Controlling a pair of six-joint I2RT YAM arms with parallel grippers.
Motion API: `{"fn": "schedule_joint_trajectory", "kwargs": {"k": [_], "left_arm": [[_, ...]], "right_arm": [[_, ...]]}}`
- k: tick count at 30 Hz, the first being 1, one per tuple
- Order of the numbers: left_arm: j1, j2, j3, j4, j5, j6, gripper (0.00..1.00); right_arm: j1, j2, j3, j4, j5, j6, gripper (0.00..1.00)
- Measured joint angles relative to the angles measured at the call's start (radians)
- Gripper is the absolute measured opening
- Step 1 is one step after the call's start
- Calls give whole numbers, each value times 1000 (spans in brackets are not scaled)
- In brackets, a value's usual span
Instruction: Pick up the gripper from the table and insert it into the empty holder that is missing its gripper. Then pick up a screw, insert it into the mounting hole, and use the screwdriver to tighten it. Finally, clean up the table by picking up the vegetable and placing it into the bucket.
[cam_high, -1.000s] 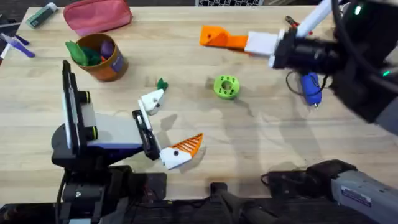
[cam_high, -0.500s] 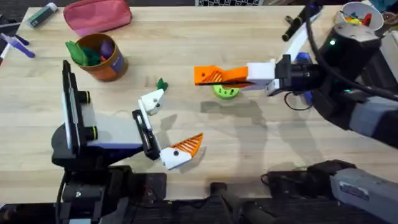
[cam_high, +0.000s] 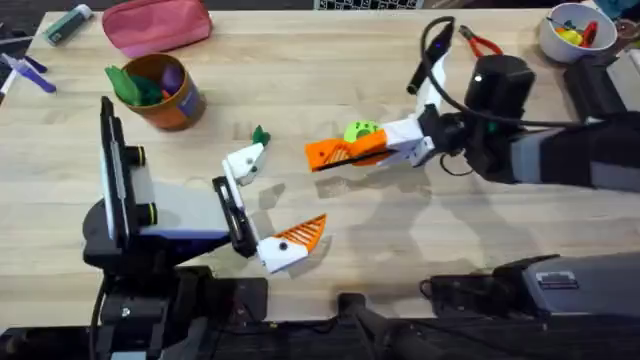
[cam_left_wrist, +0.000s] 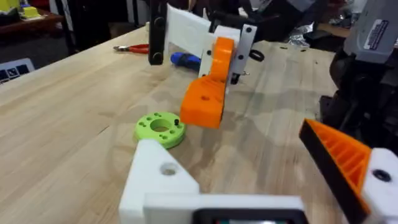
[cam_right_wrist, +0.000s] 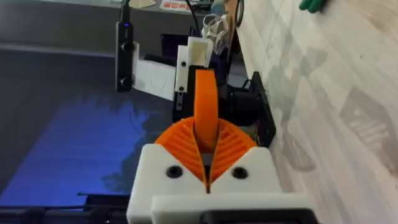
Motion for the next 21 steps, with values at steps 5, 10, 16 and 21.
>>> {"fn": "schedule_joint_trajectory", "kwargs": {"k": [5,10,16,21], "left_arm": [[0,0,0,0,0,0,985],[0,0,0,0,0,0,985],[0,0,0,0,0,0,985],[0,0,0,0,0,0,985]], "right_arm": [[70,81,87,3,-18,2,10],[134,139,165,4,-21,2,10],[190,154,185,4,-21,0,10],[230,154,185,4,-21,-9,10]]}}
